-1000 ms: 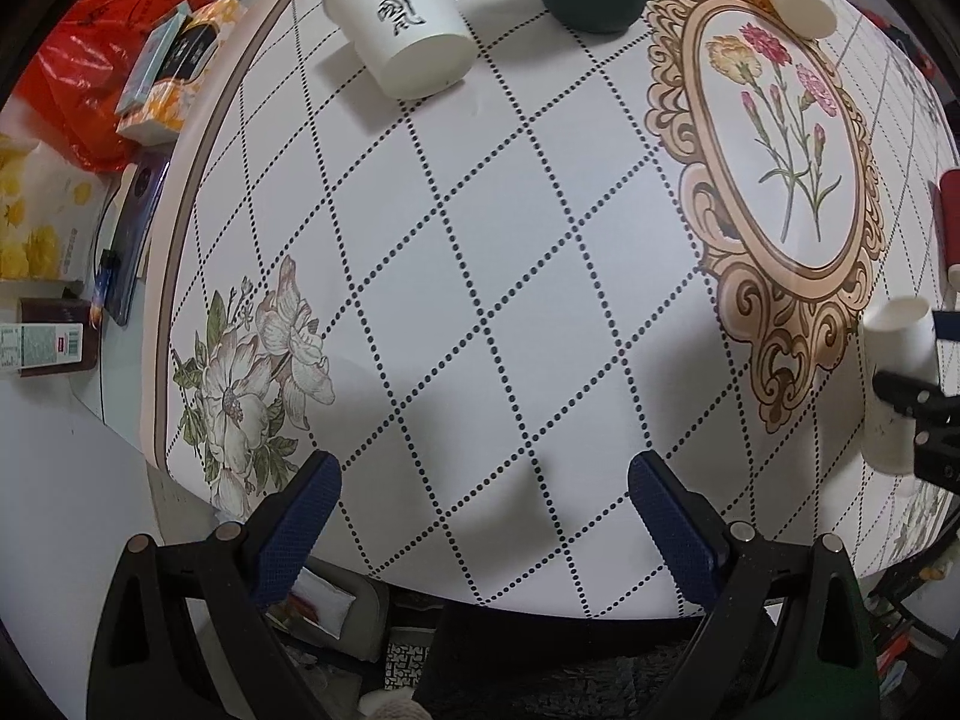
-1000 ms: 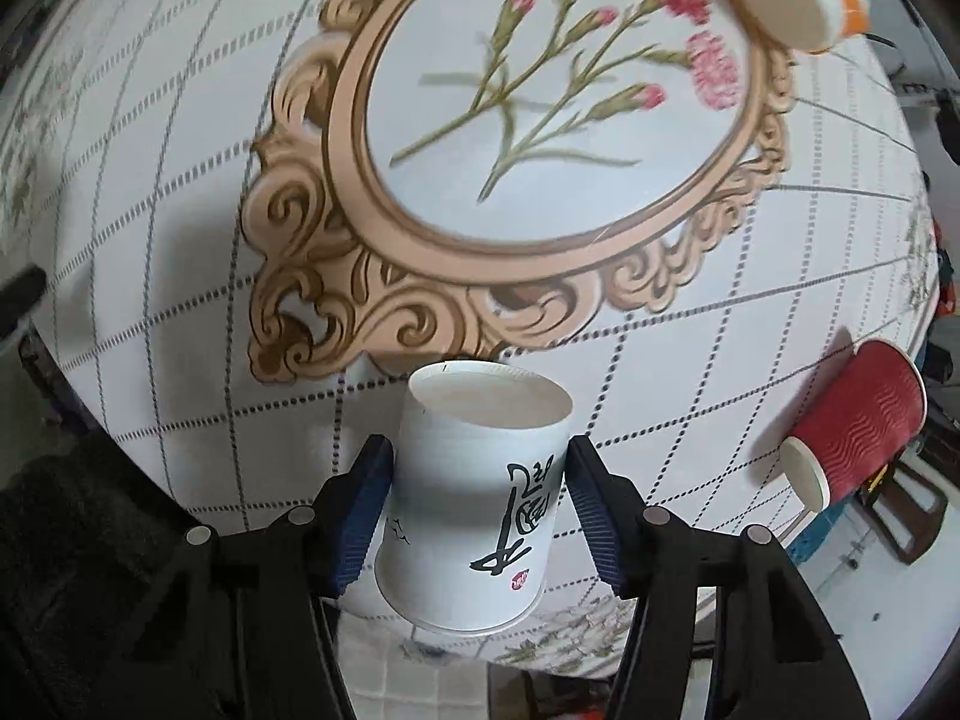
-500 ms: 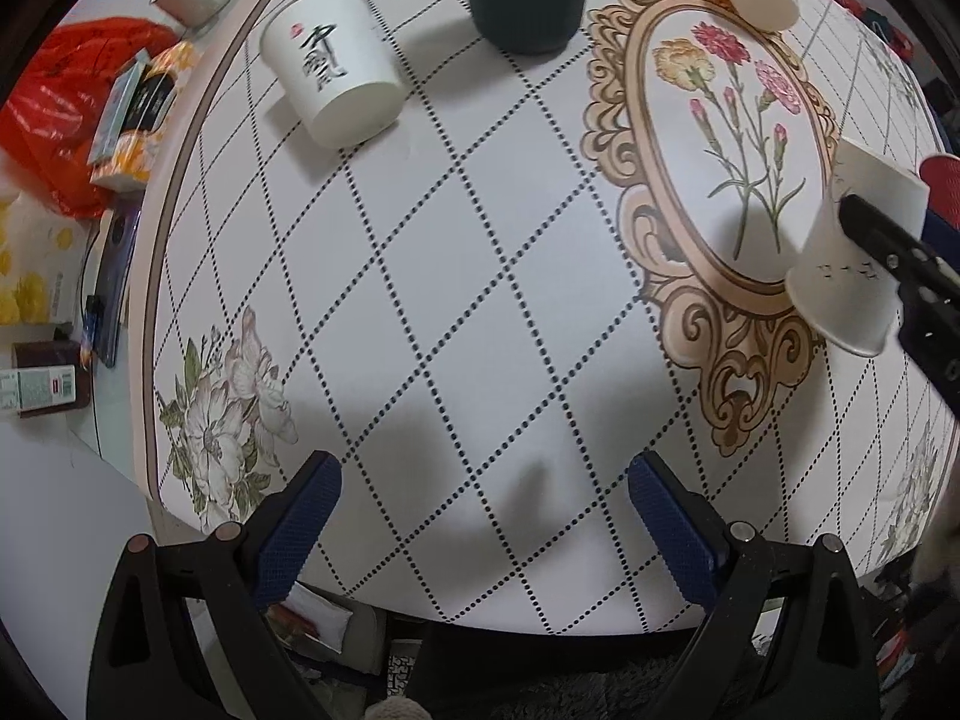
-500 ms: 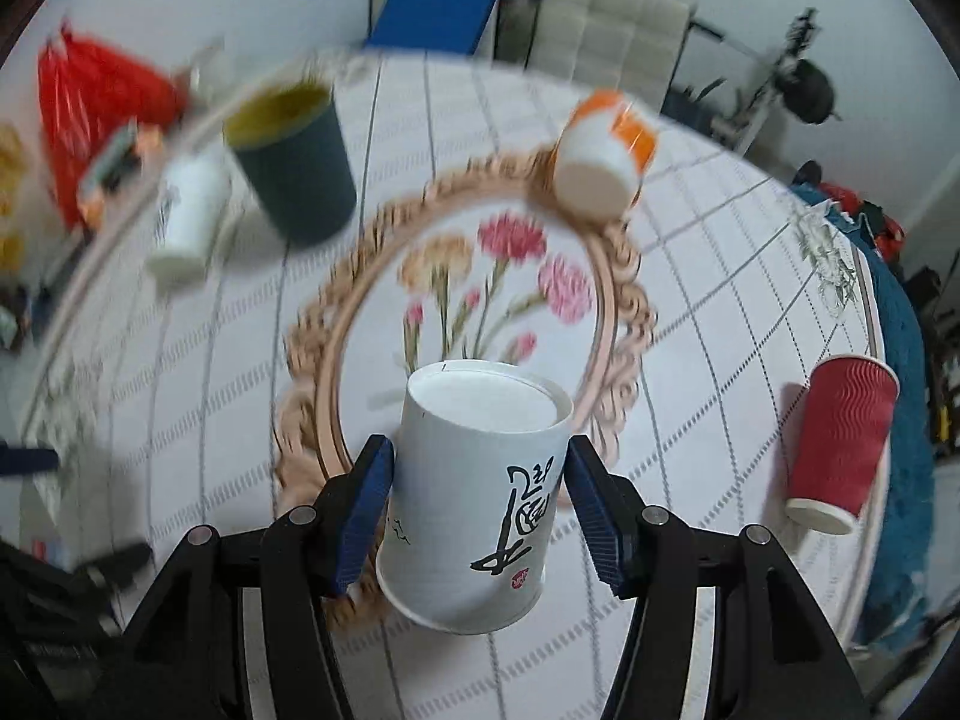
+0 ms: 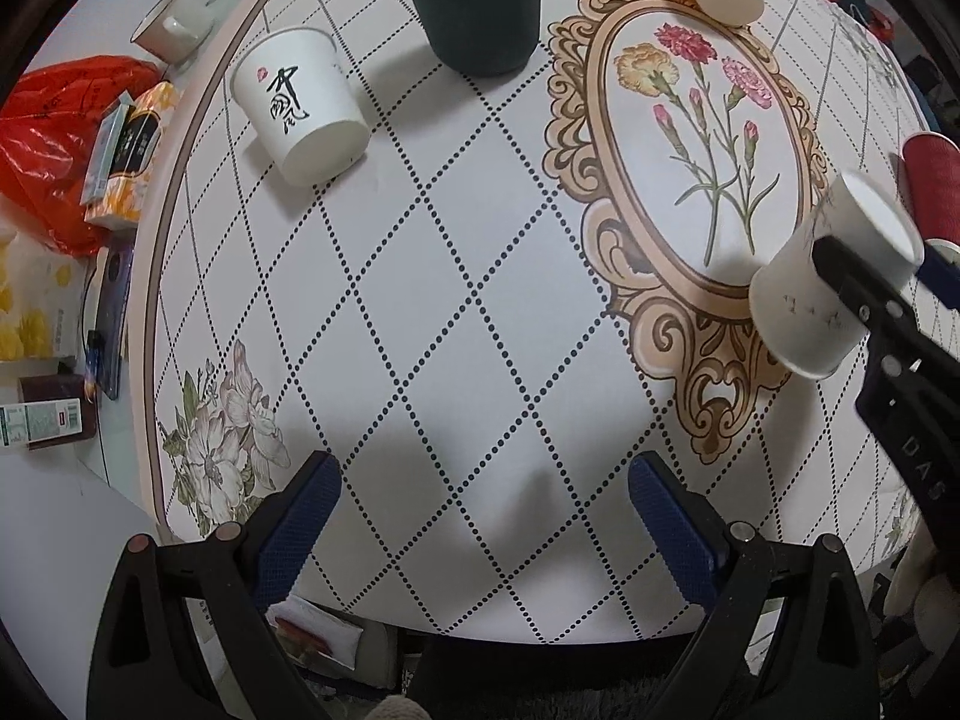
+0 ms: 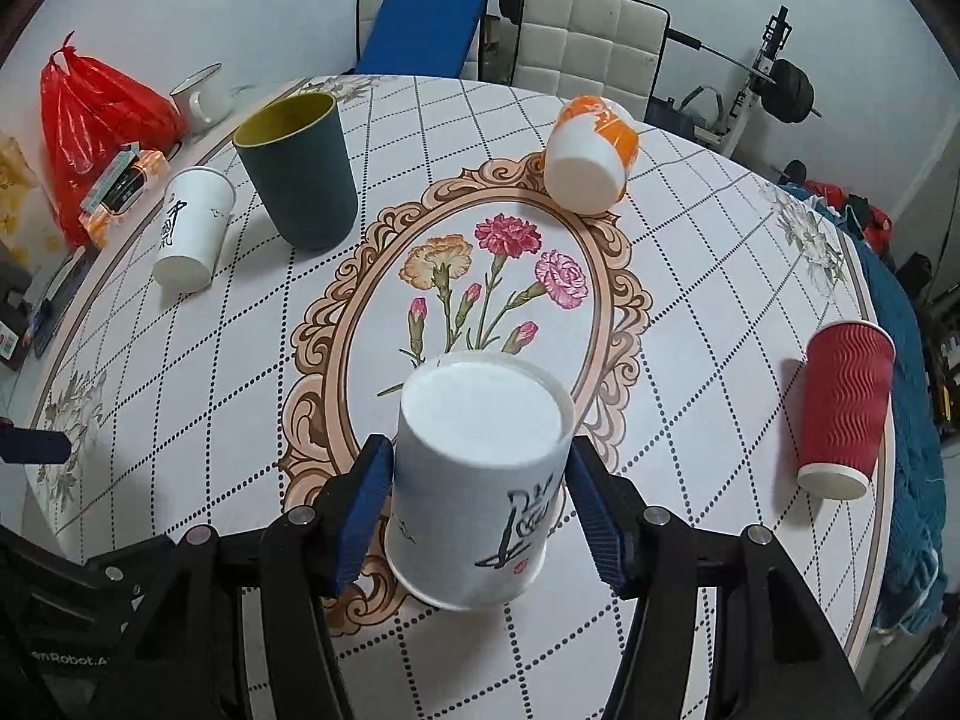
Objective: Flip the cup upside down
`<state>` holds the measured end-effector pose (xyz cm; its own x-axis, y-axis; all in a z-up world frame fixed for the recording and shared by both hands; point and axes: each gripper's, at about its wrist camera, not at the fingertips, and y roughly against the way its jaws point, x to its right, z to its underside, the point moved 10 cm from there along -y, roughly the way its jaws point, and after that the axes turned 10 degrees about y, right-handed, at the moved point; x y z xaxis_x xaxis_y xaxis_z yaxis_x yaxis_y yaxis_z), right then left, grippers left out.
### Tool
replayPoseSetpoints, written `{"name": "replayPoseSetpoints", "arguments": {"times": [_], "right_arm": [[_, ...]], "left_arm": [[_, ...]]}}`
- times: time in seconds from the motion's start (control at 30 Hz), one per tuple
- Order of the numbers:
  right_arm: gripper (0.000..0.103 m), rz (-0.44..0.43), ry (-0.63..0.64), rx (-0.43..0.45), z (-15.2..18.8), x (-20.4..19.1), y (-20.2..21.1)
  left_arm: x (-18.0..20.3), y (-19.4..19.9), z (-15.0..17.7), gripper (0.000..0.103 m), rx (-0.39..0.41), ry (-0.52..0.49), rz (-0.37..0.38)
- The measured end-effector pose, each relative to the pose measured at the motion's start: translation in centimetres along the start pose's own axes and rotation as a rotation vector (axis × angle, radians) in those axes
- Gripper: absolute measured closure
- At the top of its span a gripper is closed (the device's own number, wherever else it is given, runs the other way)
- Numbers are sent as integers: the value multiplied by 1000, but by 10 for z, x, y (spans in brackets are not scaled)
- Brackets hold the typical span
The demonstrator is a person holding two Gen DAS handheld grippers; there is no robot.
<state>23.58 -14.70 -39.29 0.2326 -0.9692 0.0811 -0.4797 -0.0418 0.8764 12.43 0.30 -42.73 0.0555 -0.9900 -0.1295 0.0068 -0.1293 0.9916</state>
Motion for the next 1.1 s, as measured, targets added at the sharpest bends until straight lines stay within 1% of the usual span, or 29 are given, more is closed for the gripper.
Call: {"name": "replayPoseSetpoints", "arguments": {"times": [0.17, 0.23, 0.3, 0.37, 0.43, 0.47, 0.5, 0.7, 0.83, 0.97, 1.1], "right_arm": [[40, 15, -18, -20, 9, -1, 3], [38, 17, -23, -24, 12, -2, 4], [29, 17, -32, -32, 15, -4, 7], [28, 21, -41, -40, 17, -5, 11], [20, 27, -63, -56, 20, -4, 16], [13, 27, -84, -67, 22, -3, 20], [10, 33, -120, -80, 26, 1, 26], [7, 126, -256, -132, 54, 23, 74], [7, 162, -300, -160, 72, 29, 109], [7, 186, -319, -140, 78, 33, 143], [7, 191, -338, -95, 79, 36, 177]], "left_arm": [[0, 7, -4, 5, 23, -12, 7], [0, 10, -5, 5, 28, -15, 12], [-2, 12, -6, 5, 38, -16, 18], [-7, 17, -8, 5, 61, -16, 20], [-9, 25, -9, 5, 84, -14, 25], [-10, 29, -10, 5, 96, -15, 28], [-11, 34, -10, 5, 108, -18, 31], [-8, 64, -3, 5, 174, -44, 56], [-2, 88, 5, 5, 209, -54, 93], [4, 117, 11, 5, 261, -66, 110], [6, 144, 20, 5, 302, -65, 122]]}}
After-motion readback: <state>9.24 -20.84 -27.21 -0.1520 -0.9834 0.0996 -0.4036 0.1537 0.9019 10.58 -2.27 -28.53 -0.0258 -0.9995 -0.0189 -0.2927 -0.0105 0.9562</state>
